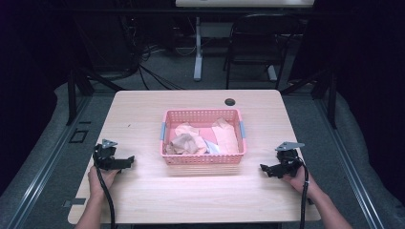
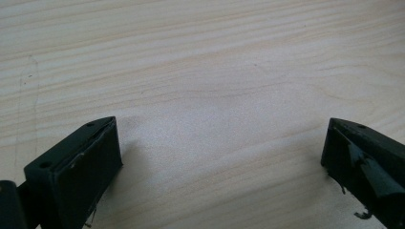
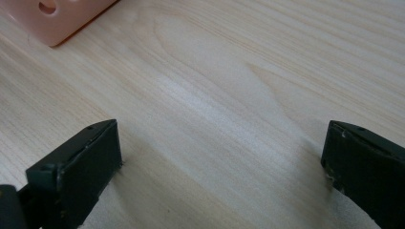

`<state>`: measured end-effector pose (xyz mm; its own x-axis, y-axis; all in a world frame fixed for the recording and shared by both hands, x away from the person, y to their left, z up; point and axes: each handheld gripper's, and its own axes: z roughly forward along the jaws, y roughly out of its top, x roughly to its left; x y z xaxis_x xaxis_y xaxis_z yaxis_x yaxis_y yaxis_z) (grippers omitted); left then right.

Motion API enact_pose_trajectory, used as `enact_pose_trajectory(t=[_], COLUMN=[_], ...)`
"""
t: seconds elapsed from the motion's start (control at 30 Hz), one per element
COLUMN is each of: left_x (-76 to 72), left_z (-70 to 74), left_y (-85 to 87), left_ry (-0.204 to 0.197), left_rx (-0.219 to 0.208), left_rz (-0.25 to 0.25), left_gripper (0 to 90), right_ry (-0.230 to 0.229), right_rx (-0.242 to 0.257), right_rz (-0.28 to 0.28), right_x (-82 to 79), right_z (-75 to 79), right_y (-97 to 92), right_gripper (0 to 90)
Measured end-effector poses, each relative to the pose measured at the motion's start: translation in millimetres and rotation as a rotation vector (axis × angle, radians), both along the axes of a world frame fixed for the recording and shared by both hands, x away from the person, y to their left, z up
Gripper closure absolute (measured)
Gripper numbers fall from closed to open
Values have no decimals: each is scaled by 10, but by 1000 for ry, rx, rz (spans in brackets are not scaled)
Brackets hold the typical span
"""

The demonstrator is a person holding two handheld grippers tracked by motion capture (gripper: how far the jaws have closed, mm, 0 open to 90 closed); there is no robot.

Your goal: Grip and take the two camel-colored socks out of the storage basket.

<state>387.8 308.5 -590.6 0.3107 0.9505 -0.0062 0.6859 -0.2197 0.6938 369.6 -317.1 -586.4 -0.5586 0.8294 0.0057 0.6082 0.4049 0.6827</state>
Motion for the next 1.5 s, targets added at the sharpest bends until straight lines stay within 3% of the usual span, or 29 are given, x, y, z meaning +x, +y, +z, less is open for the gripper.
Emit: enact_pose_trajectory(t=[0.37,0.53,0.67,0.73,0.9,1.07,1.13,1.27,1.4,1.5], left_x=[5,16,2,0,6,-2,-5,-5,-5,-14], left_z=[24,46,140,171,225,385,458,519,590,644], left_y=[23,50,69,78,78,61,6,-8,1,2], left_ry=[27,31,6,15,55,48,56,71,109,108], left_rx=[7,-20,-47,-55,-30,-17,57,81,73,55], left_rz=[5,8,24,21,5,11,10,13,-4,-17], left_gripper=[0,0,0,0,0,0,0,1,1,1], right_ry=[6,7,5,5,7,8,8,5,2,3], right_rx=[-2,-3,-3,-2,-1,-1,-1,0,-1,-2], right_rz=[-1,-1,-1,-1,-3,-3,-3,-1,0,-2], right_x=[-6,-6,-5,-5,-8,-8,-7,-6,-4,-5], right_z=[4,5,4,4,6,6,6,3,2,2], right_y=[-1,0,0,1,4,4,4,3,1,2], right_gripper=[0,0,0,0,0,0,0,0,0,0])
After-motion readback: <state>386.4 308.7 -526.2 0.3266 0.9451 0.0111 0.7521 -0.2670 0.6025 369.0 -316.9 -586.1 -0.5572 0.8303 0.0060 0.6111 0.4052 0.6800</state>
